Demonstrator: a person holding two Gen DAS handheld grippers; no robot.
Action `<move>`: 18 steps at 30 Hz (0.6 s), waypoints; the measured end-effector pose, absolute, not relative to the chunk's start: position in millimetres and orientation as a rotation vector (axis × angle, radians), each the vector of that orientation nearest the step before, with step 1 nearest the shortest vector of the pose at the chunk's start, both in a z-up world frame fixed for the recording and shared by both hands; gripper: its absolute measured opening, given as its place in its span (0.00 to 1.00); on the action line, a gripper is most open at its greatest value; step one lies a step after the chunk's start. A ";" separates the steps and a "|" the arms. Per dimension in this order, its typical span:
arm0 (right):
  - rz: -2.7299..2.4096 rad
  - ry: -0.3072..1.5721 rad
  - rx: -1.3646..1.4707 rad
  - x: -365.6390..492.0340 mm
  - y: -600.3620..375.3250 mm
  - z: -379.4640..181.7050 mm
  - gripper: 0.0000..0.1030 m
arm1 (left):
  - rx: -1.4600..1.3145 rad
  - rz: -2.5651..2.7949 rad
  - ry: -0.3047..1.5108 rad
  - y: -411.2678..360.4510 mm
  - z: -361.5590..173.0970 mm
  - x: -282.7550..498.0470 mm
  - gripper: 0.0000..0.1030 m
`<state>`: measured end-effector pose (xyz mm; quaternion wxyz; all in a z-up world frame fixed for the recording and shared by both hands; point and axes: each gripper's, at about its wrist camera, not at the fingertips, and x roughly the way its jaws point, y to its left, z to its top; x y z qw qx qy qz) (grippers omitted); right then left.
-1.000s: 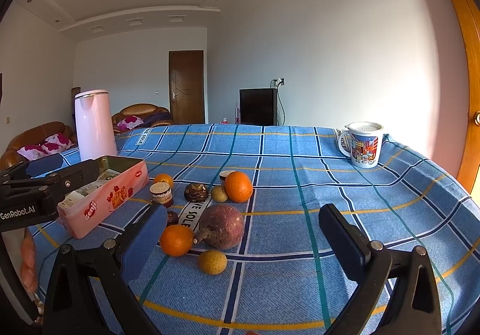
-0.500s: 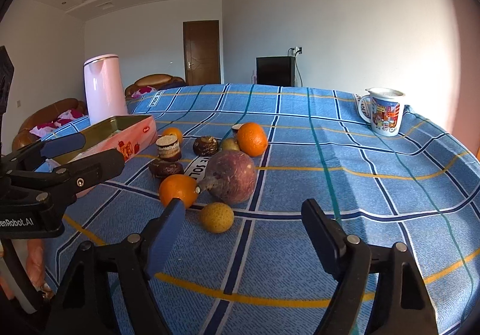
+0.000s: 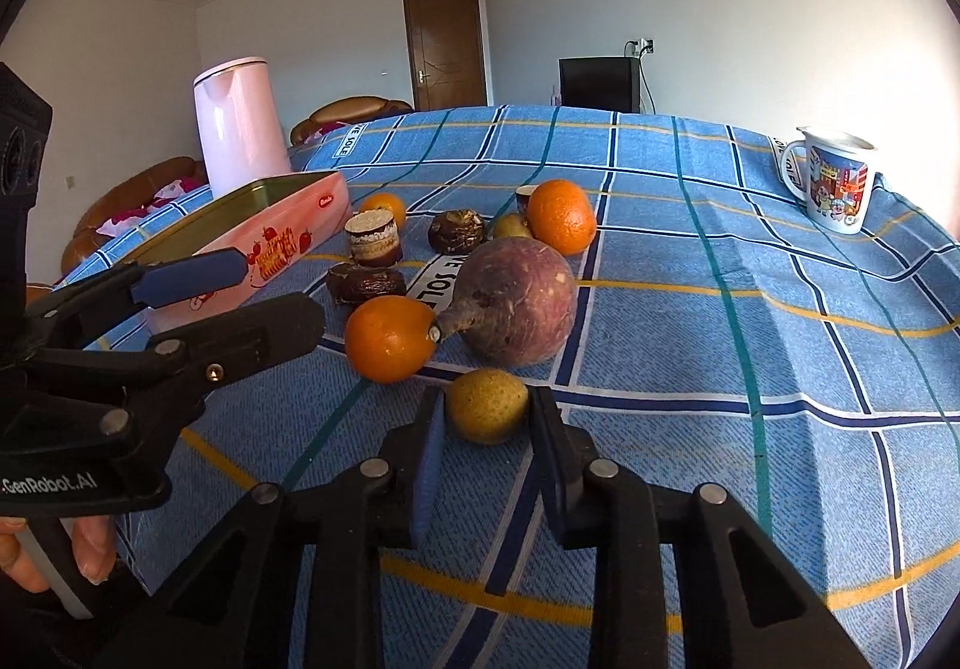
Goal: Organize fruits
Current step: 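Grasp the small yellow fruit with the right tool while the left tool grasps an orange, then carry the yellow fruit in the right tool and the orange in the left tool over the pink tin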
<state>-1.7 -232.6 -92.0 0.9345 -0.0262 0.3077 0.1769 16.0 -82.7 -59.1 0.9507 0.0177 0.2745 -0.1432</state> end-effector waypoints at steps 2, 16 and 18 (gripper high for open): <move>0.344 0.614 -0.044 -5.0 -239.4 -91.0 0.29 | 0.054 -0.301 0.563 -90.3 -59.4 17.9 0.74; 0.341 0.536 0.016 -14.1 -260.7 -81.1 0.29 | 0.045 -0.358 0.754 -113.0 -78.7 52.5 0.46; 0.342 0.529 0.017 -15.4 -261.7 -79.9 0.29 | 0.016 -0.367 0.778 -110.6 -81.2 57.1 0.38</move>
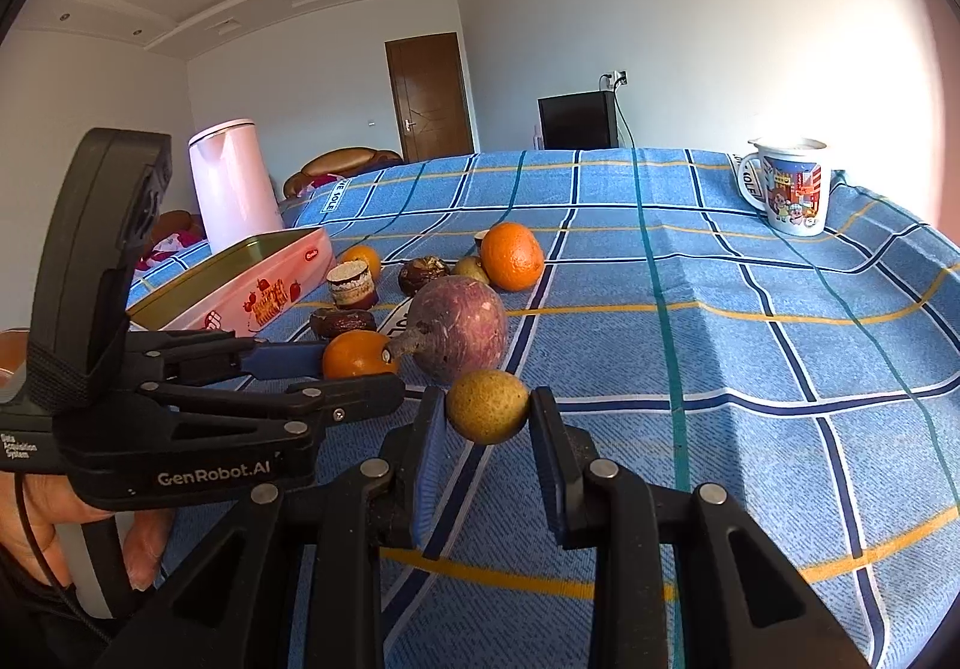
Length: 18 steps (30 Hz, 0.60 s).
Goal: Organize fruits
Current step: 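Carry the yellow fruit in the right tool and the orange in the left tool over the pink tin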
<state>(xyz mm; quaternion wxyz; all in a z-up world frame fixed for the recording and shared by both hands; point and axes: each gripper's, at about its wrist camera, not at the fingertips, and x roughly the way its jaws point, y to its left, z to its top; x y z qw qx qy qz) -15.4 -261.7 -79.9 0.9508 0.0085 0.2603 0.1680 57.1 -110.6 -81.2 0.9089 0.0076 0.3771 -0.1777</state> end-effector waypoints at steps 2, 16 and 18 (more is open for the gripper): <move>0.343 0.524 0.018 -16.3 -262.1 -78.4 0.29 | 0.004 -0.379 0.774 -109.4 -80.0 56.1 0.35; 0.362 0.453 -0.007 -26.1 -251.5 -60.0 0.29 | 0.011 -0.376 0.658 -86.1 -62.6 33.3 0.34; 0.372 0.446 -0.022 -25.3 -246.2 -56.7 0.29 | 0.012 -0.362 0.632 -78.7 -57.5 30.3 0.34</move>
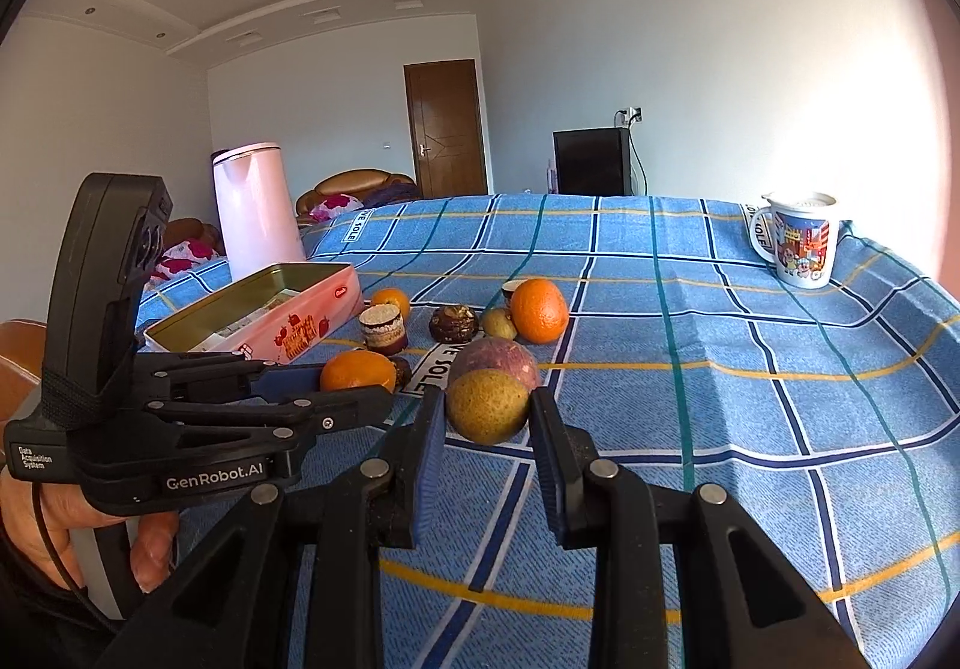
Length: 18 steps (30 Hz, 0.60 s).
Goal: Organize fruits
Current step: 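Carry the yellow fruit in the right tool and the orange in the left tool over the pink tin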
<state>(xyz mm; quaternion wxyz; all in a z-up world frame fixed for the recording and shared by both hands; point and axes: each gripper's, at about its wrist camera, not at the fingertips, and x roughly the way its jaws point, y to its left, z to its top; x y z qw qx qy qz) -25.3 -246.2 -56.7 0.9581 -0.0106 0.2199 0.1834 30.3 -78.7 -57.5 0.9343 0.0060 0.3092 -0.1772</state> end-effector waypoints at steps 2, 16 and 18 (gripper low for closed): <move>0.384 0.443 -0.034 -23.0 -240.7 -53.7 0.29 | 0.002 -0.354 0.614 -70.8 -53.0 28.6 0.34; 0.465 0.397 -0.089 -5.1 -197.8 -30.0 0.29 | -0.028 -0.268 0.523 -30.2 -34.7 22.3 0.34; 0.474 0.394 -0.099 -2.8 -192.5 -27.3 0.29 | -0.033 -0.257 0.519 -25.1 -34.1 22.0 0.34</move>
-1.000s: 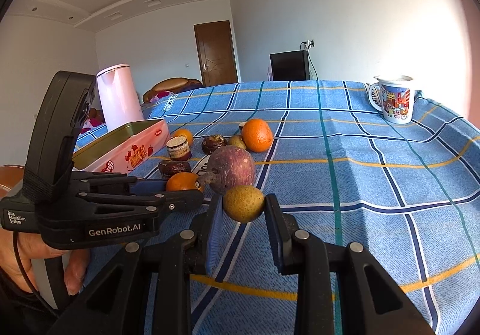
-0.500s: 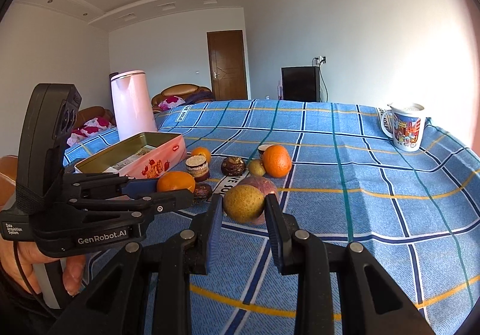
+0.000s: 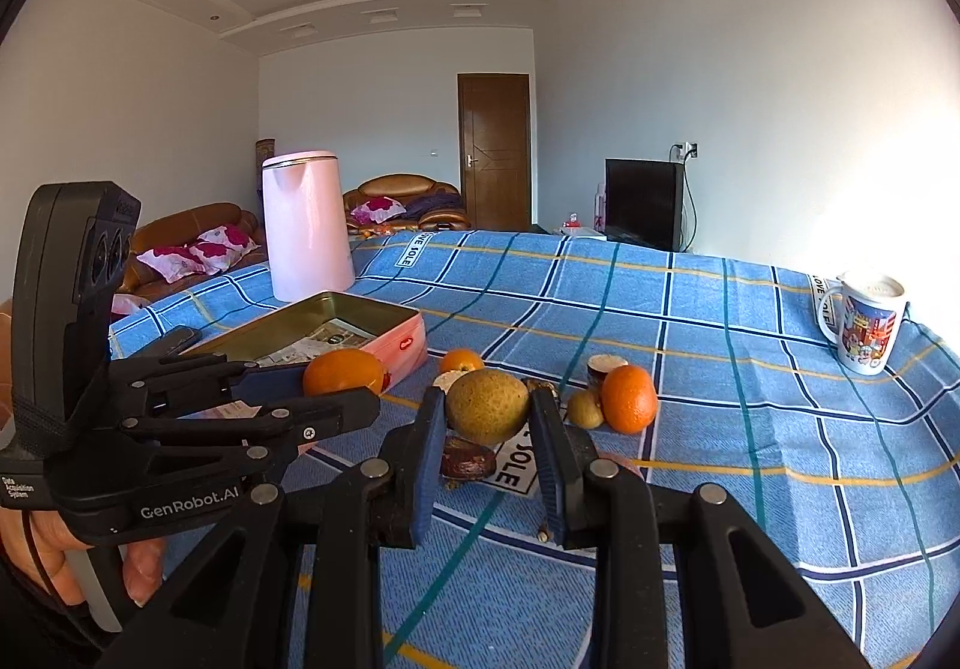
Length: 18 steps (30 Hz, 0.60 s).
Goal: Organize fruits
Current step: 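Carry the yellow fruit in the right tool and the orange in the left tool over the pink tin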
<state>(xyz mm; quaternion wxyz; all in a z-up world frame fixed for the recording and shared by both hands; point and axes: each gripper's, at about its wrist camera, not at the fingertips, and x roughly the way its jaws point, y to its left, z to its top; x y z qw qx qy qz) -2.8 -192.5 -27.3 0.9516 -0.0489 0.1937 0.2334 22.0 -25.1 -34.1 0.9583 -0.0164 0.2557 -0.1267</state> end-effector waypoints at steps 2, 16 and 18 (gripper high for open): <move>0.486 0.390 -0.107 -1.0 -186.4 -23.9 0.29 | -0.036 -0.247 0.514 -20.8 -33.8 21.9 0.34; 0.560 0.389 -0.168 21.9 -137.6 -9.0 0.29 | -0.087 -0.153 0.504 27.8 -33.4 30.4 0.34; 0.571 0.392 -0.176 25.7 -129.2 -8.2 0.29 | -0.091 -0.142 0.504 34.6 -33.3 32.0 0.34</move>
